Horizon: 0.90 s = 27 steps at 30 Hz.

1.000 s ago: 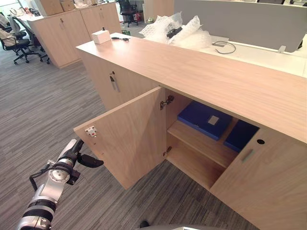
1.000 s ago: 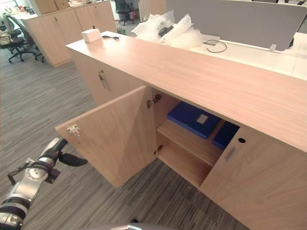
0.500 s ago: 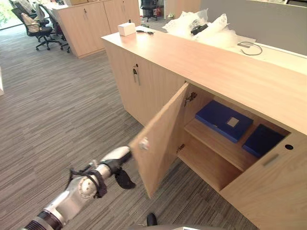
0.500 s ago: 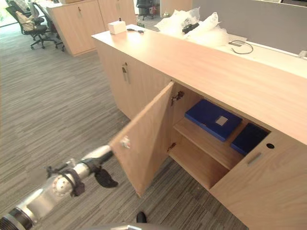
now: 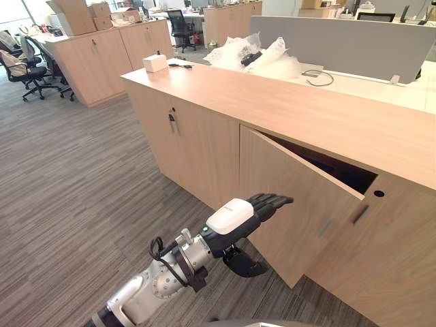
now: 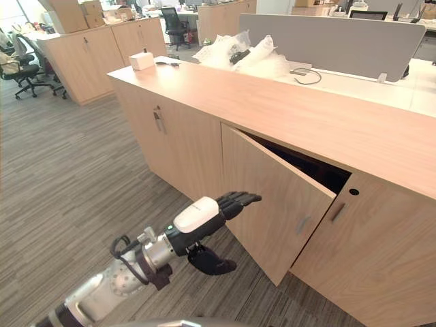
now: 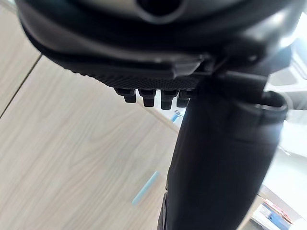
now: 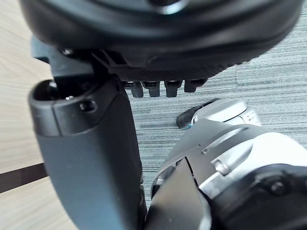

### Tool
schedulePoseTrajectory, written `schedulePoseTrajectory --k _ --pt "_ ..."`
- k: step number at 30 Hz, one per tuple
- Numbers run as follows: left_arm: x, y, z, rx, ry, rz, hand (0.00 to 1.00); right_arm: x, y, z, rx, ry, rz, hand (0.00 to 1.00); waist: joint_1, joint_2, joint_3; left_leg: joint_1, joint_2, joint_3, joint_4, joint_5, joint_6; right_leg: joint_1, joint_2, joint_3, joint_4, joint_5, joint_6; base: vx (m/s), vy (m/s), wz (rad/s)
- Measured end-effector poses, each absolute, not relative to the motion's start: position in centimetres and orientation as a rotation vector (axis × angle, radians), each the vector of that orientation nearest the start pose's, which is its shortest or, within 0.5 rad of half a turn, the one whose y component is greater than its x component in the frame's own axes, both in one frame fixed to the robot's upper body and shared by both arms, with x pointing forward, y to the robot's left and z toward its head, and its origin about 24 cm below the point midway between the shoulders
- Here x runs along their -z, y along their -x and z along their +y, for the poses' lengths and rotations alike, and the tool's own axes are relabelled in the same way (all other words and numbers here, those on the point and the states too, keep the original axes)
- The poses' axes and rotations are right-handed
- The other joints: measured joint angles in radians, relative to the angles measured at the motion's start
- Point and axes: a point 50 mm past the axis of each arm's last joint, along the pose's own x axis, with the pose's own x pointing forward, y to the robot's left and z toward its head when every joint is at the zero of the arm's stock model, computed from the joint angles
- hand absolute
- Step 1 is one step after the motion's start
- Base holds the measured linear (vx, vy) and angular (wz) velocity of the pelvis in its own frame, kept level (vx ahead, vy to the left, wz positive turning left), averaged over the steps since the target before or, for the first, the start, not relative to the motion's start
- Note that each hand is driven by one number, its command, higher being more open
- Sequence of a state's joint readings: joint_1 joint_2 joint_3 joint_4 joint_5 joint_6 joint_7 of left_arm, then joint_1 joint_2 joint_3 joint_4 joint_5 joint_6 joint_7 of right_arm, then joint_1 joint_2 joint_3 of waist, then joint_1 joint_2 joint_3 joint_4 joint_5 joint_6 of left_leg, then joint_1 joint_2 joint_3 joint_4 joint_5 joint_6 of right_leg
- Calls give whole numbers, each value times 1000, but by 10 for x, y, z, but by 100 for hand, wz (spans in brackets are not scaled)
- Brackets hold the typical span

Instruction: Walk over to the cabinet, pick up the folder, carry it to the office cabinet, place the folder inside the office cabinet, then close the office cabinet door

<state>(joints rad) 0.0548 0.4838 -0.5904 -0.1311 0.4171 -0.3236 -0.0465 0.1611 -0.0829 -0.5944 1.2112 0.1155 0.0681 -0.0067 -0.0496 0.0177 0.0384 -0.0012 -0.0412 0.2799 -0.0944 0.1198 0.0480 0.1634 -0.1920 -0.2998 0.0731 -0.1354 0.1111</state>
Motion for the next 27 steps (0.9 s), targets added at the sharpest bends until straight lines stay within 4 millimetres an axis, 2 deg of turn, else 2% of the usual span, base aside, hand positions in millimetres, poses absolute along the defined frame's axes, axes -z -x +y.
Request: schedulePoseTrajectory --k 1,2,3,4,5,6,7,8,9,10,11,12,13,14,16,19,20,21,25,27 --pt "-30 -188 86 765 -688 -276 100 173 -3 -229 709 -393 1325 100 -2 -3 2 1 2 0 0 0 0 2 3 0 -3 0 -1 41 -94 -4" --pt "-7 -194 90 697 -622 -138 100 174 -5 -226 707 -400 1330 100 -6 -13 9 10 6 0 0 0 -1 15 6 0 -13 0 -2 51 -110 -6" --pt "18 -198 101 595 -550 27 100 175 -6 -221 703 -413 1336 100 -8 -27 15 24 9 3 0 -2 -3 33 10 1 -24 -1 -5 47 -88 -9" --pt "32 -199 109 537 -516 116 100 175 -6 -218 701 -420 1339 100 -9 -34 13 27 12 5 0 -3 -5 35 12 2 -26 -2 -7 50 -89 -13" --pt "56 -198 126 413 -440 288 100 176 -6 -213 707 -437 1342 100 -10 -44 10 30 17 9 0 -6 -10 36 17 6 -27 -6 -13 62 -85 -15" --pt "76 -192 144 295 -378 432 100 177 -6 -209 710 -449 1344 100 -10 -54 13 32 22 13 0 -8 -12 37 22 9 -27 -7 -15 69 -84 -14" --pt "86 -187 153 244 -349 501 100 177 -5 -208 717 -457 1344 100 -10 -58 16 34 25 16 7 -9 -14 39 24 10 -27 -8 -15 87 -75 -12" --pt "105 -173 169 144 -279 637 100 177 -5 -207 737 -479 1341 100 -9 -63 20 33 31 22 18 -16 -18 40 27 10 -26 -8 -15 77 -54 -8" --pt "113 -165 176 100 -244 700 100 177 -6 -206 746 -488 1339 100 -10 -67 26 26 35 24 41 -30 -22 42 28 10 -23 -7 -15 85 -69 -11" --pt "125 -148 187 11 -168 806 100 178 -7 -205 764 -512 1332 100 -10 -73 44 -3 53 29 139 -84 -26 52 32 11 -21 -7 -15 66 -77 -19" --pt "133 -132 193 -76 -80 870 100 177 -7 -206 786 -529 1324 100 -5 -64 60 -46 89 36 270 -153 -37 59 39 20 -16 -7 -15 59 -71 -24" --pt "135 -124 195 -112 -39 889 100 177 -6 -208 805 -541 1316 100 -1 -56 67 -67 108 36 334 -181 -43 63 44 29 -15 -7 -15 57 -35 -36" --pt "139 -111 194 -180 35 915 100 176 -5 -212 851 -565 1298 100 9 -38 79 -104 138 27 448 -218 -51 68 54 47 -13 -7 -15 52 10 -42" --pt "141 -106 194 -231 92 924 100 176 -5 -217 903 -597 1274 100 18 -21 91 -128 149 -14 516 -228 -59 66 57 68 -7 -7 -15 44 20 -44" --pt "142 -102 192 -273 149 926 100 174 -6 -223 956 -611 1246 100 23 -4 106 -137 141 -100 550 -230 -64 63 57 100 -4 -7 -15 -12 33 -51" --pt "145 -98 187 -313 242 931 100 173 -11 -227 943 -579 1233 100 25 22 102 -136 128 -225 556 -255 -91 33 67 157 9 -6 -14 -58 43 -60" --pt "147 -94 184 -339 318 935 100 172 -17 -225 906 -559 1229 100 26 40 95 -126 124 -346 537 -294 -115 -2 85 205 22 -5 -11 -90 95 -102" --pt "149 -89 184 -371 368 939 100 172 -24 -221 864 -541 1223 100 27 41 97 -99 140 -367 500 -331 -128 -22 100 250 32 -7 -13 -88 104 -108" --pt "154 -74 194 -481 460 958 100 173 -23 -213 776 -477 1249 100 41 1 42 -55 145 -254 413 -319 -136 -57 67 292 -1 30 -21 -20 114 -89" --pt "157 -69 198 -488 472 980 100 174 -19 -207 759 -477 1267 100 40 -18 21 -5 137 -202 328 -293 -137 -58 46 301 -30 55 -18 52 52 -63"
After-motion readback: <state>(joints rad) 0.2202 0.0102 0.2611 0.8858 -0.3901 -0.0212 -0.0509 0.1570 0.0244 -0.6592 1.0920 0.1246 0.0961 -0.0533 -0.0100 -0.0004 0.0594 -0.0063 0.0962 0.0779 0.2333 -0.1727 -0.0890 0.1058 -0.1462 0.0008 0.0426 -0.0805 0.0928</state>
